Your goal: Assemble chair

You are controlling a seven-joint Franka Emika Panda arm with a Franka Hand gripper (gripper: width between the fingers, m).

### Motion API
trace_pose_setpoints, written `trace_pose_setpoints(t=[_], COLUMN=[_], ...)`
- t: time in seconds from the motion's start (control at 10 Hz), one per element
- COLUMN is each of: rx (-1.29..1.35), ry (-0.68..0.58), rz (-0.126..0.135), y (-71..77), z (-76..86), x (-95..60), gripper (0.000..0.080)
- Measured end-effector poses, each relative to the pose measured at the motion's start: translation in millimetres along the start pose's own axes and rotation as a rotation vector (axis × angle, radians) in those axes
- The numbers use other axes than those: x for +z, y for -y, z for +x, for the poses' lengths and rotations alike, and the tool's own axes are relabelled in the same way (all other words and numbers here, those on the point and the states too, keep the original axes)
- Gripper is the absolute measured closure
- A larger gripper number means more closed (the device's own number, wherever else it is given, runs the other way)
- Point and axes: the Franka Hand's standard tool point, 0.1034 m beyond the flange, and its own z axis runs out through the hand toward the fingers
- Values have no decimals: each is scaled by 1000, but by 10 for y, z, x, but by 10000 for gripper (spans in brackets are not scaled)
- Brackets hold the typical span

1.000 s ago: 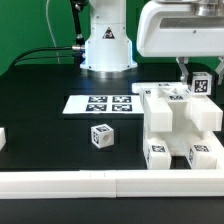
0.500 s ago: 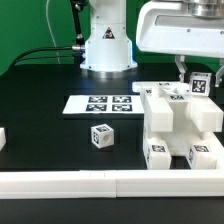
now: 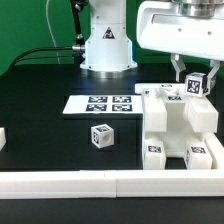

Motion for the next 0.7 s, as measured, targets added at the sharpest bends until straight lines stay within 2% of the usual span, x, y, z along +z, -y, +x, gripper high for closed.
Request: trace_pose_setpoints(t=[0.2, 0.3, 0.4, 0.5, 0.6, 0.7], rx=[32, 32, 14, -5, -11, -145], ry=[-5, -4, -4, -4, -3, -4], rz=[5, 4, 4, 4, 4, 3], y=[8, 7, 7, 10, 21, 25], z=[5, 4, 3, -4, -28, -37], x=[1, 4, 6, 6, 8, 10], gripper=[515, 454, 270, 270, 175, 158])
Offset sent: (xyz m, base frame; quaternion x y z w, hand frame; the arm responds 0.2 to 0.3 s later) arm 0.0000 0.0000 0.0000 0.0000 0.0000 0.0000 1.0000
